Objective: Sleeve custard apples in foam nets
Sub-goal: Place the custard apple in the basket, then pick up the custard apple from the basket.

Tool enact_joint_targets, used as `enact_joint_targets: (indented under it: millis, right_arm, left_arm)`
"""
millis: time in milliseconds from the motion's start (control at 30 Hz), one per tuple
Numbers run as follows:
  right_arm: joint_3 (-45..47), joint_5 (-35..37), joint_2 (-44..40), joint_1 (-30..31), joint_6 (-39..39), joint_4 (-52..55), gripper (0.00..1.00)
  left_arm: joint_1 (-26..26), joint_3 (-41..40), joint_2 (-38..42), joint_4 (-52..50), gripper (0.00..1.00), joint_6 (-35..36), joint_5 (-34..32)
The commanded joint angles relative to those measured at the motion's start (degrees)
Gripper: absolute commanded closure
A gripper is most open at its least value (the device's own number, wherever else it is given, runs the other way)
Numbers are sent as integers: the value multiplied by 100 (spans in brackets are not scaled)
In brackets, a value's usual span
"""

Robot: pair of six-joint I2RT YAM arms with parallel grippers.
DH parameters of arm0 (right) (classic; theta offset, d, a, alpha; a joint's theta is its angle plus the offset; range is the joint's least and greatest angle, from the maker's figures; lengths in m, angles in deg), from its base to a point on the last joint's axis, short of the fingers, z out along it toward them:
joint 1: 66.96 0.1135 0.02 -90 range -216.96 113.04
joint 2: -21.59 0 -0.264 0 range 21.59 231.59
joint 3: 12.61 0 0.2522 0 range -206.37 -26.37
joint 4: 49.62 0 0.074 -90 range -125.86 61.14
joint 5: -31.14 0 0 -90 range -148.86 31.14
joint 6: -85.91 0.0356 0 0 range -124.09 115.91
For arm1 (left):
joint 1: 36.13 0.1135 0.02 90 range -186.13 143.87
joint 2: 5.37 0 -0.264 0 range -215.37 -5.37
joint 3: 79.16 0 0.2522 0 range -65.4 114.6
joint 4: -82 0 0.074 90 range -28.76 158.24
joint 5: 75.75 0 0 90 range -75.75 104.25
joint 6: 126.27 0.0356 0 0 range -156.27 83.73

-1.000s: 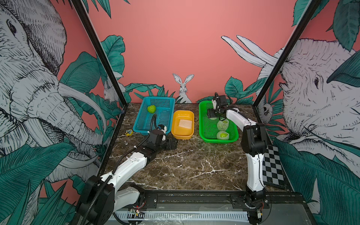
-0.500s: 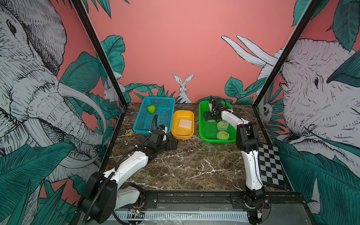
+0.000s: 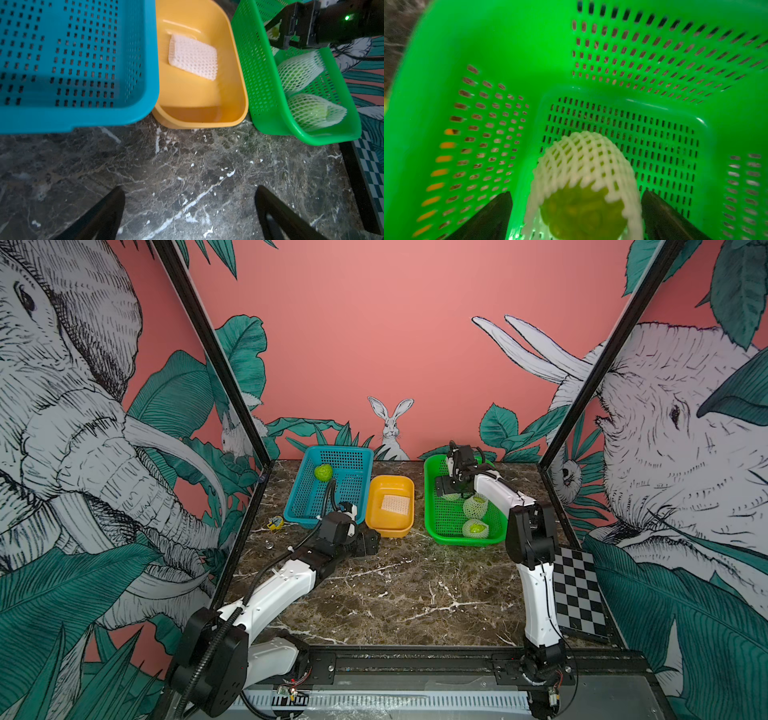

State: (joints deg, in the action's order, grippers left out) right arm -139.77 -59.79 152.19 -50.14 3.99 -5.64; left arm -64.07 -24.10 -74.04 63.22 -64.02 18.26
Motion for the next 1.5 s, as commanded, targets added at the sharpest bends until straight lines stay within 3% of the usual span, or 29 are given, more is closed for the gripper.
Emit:
enact_joint_targets:
  millis: [0, 267, 400, 667, 833, 1033, 1300, 1467]
  right_arm:
    - [18, 93, -535, 16, -95, 134, 1]
    - [350, 169, -1363, 13, 78, 96, 1]
    - [1333, -87, -2224, -79, 716, -814, 1]
    - [3148, -715, -3995, -386, 1235, -2409, 1]
    - [3104, -1016, -4315, -409, 1032, -1886, 1]
    - [3712, -1173, -4588, -410, 1112, -2183, 1]
    - [4163, -1528, -4767, -413, 1273, -2274, 1]
    - [4285, -1485, -4905, -411, 1267, -2171, 1]
  left_arm:
    - [116, 412, 15, 68, 1, 306, -230]
    - [821, 1405, -962, 283, 1, 1031, -504]
    - [1246, 1928, -1709, 328, 1, 1210, -531]
    - [1773, 2764, -2989, 354, 1, 1290, -748]
    - [1839, 3562, -3874, 378, 1, 1040, -1032]
    - [1877, 4532, -4947, 623, 1, 595, -1894]
    - [1994, 5630, -6139, 740, 1, -132, -2203]
    - [2153, 5900, -6495, 896, 1, -508, -2189]
